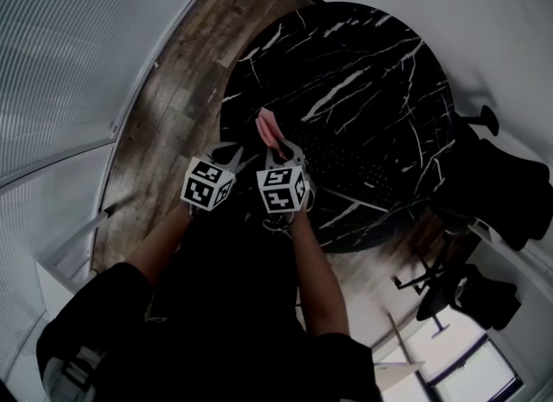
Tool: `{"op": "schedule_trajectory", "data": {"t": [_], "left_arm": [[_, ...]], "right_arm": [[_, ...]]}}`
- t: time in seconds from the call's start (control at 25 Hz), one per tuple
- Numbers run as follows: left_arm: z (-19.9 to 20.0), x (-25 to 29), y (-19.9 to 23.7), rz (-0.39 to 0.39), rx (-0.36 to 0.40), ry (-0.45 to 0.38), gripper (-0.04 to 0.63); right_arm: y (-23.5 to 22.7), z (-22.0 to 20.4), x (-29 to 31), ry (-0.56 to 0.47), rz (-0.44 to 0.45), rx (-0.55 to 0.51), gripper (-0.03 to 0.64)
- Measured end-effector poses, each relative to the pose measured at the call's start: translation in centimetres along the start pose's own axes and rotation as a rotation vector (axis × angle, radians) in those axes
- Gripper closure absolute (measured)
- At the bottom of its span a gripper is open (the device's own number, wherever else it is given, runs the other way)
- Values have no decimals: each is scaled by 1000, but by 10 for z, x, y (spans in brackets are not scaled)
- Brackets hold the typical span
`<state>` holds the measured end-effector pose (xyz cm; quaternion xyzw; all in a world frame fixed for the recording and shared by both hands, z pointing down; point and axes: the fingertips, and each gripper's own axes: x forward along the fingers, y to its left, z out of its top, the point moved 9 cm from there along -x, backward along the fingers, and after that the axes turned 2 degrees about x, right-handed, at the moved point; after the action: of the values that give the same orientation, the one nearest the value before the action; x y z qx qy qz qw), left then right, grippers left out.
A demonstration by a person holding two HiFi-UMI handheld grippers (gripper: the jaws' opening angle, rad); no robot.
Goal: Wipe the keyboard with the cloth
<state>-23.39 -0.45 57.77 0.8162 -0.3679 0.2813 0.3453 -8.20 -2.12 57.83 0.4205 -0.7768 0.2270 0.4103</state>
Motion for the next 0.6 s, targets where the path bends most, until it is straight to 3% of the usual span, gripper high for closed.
{"op": "schedule_trajectory", "data": {"t": [0.6], "left_arm": [[-33,-20,-37,53,-20,17,597]], "right_arm": [[30,-47,-24,29,127,29,609]]}}
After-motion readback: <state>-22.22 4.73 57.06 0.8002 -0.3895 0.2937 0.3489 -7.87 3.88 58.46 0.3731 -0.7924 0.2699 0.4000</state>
